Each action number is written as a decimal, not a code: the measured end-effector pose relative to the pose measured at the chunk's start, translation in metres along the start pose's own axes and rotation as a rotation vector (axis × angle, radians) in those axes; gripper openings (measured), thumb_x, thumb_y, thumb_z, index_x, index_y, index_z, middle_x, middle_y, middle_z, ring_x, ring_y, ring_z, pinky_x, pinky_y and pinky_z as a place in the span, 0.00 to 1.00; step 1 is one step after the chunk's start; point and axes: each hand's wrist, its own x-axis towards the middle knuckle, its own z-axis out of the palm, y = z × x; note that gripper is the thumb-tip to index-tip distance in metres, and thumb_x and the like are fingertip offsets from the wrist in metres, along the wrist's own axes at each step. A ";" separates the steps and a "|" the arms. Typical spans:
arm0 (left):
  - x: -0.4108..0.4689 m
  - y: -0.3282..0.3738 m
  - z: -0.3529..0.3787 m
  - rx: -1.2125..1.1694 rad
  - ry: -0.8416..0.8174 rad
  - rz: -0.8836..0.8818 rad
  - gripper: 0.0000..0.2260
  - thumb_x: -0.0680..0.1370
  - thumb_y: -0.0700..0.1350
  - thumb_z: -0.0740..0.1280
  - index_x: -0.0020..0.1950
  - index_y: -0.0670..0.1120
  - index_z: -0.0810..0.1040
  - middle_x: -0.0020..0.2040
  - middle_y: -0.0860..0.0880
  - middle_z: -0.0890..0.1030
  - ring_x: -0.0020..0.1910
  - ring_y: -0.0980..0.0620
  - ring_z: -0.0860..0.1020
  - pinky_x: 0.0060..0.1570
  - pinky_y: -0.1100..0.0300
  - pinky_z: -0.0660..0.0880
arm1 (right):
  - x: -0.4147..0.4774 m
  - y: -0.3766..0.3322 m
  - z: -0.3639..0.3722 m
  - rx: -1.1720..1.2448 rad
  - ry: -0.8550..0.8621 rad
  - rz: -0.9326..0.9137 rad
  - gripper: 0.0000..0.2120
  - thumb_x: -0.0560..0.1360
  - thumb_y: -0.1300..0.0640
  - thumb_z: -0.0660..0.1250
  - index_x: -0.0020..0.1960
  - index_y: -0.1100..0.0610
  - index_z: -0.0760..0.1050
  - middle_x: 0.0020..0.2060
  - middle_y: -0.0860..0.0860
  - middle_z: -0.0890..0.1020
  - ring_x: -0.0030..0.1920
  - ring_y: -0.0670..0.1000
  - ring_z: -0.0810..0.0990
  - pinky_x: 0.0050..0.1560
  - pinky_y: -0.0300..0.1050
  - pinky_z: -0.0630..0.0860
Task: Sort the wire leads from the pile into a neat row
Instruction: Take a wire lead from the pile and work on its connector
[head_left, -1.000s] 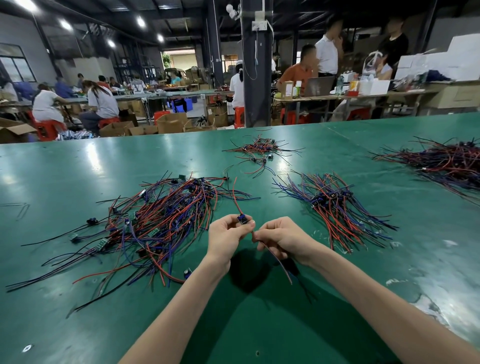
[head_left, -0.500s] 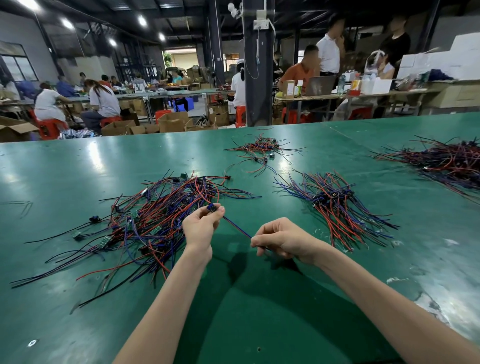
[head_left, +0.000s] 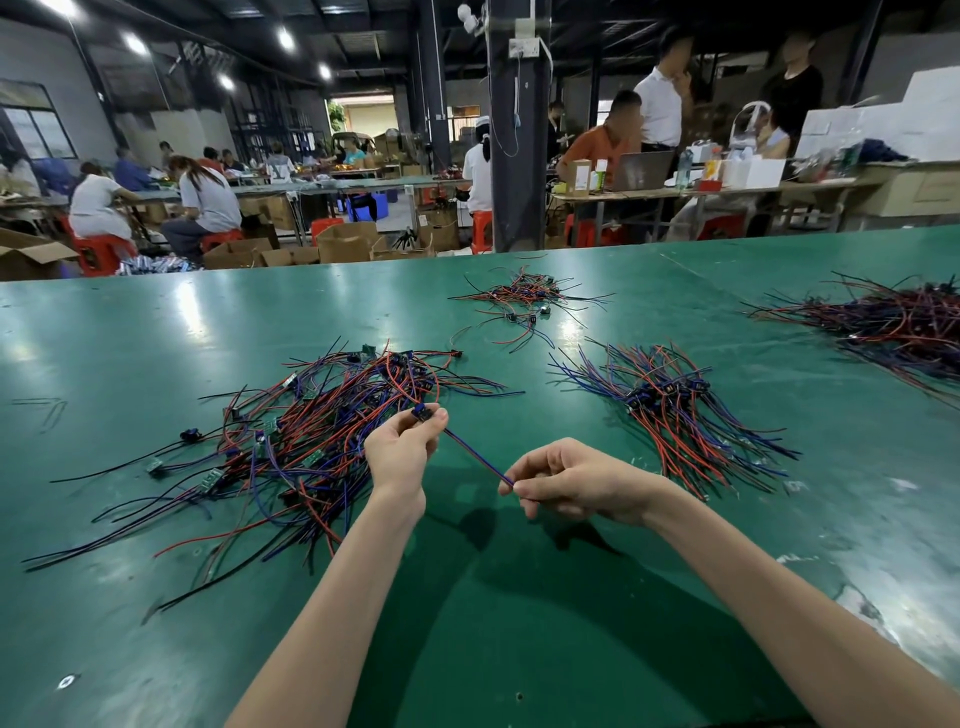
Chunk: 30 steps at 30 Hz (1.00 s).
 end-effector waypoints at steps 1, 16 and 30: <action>0.000 0.000 0.000 0.000 0.005 0.000 0.06 0.72 0.35 0.73 0.38 0.45 0.80 0.34 0.49 0.75 0.32 0.54 0.70 0.37 0.63 0.70 | 0.000 0.000 0.000 -0.002 -0.012 0.001 0.05 0.78 0.62 0.64 0.51 0.57 0.79 0.33 0.51 0.80 0.19 0.42 0.64 0.19 0.32 0.57; -0.005 0.003 0.001 -0.029 -0.042 -0.079 0.06 0.72 0.35 0.72 0.38 0.44 0.80 0.33 0.50 0.77 0.31 0.55 0.72 0.36 0.64 0.71 | -0.005 -0.001 0.000 0.055 -0.148 0.098 0.02 0.80 0.61 0.60 0.49 0.57 0.71 0.30 0.52 0.79 0.18 0.43 0.67 0.18 0.34 0.59; -0.027 -0.005 0.018 0.017 -0.376 -0.238 0.06 0.73 0.35 0.70 0.39 0.45 0.79 0.29 0.54 0.79 0.29 0.59 0.76 0.33 0.68 0.73 | 0.000 0.000 0.005 0.099 0.058 0.070 0.08 0.78 0.57 0.65 0.40 0.56 0.76 0.35 0.55 0.84 0.20 0.44 0.64 0.18 0.33 0.57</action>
